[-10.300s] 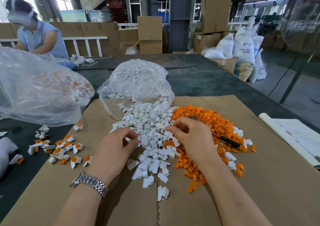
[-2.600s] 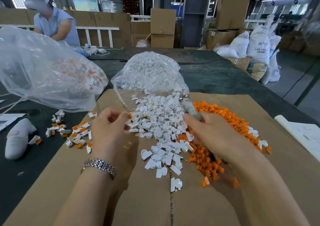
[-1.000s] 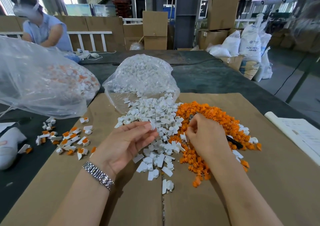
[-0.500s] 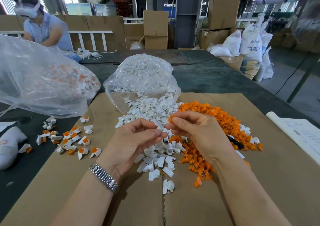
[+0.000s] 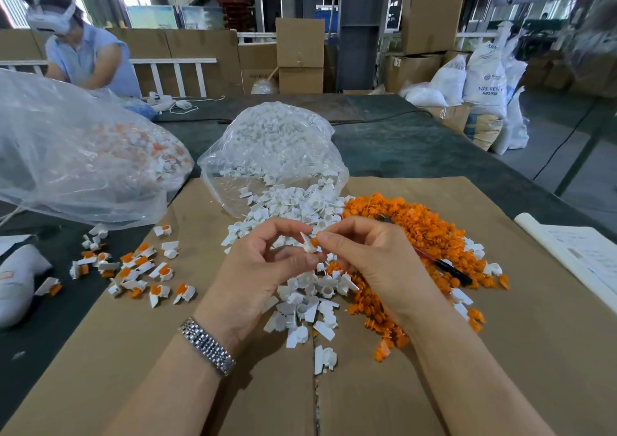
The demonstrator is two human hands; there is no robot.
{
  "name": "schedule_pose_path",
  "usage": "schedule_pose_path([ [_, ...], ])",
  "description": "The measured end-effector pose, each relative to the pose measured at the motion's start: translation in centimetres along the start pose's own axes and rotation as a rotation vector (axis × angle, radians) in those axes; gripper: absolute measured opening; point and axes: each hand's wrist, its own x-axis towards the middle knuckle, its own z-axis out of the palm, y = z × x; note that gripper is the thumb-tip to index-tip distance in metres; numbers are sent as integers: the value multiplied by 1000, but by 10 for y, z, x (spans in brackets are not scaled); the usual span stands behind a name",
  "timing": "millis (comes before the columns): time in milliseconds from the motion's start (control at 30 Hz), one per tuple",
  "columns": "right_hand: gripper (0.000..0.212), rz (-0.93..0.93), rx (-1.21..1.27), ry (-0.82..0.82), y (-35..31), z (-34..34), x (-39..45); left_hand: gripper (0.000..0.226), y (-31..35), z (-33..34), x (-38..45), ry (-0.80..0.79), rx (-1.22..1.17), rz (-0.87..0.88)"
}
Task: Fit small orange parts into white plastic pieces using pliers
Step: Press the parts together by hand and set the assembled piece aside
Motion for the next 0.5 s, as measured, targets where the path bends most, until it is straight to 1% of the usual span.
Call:
schedule_pose_path([
  [67, 10, -6, -26, 15, 1, 3, 0, 31, 1, 3, -2, 28, 122, 40],
  [167, 19, 6, -96, 52, 3, 7, 0, 29, -1, 6, -3, 80, 260, 111],
  [267, 22, -13, -203, 62, 4, 10, 1, 26, -3, 8, -4, 83, 357, 172],
  [367, 18, -52, -241, 62, 4, 10, 1, 24, -4, 8, -3, 87, 365, 193],
  [467, 11, -30, -159, -14, 1, 6, -1, 29, -2, 5, -2, 68, 295, 155],
  [500, 13, -22, -117, -49, 0, 4, -2, 31, -2, 3, -2, 67, 262, 147],
])
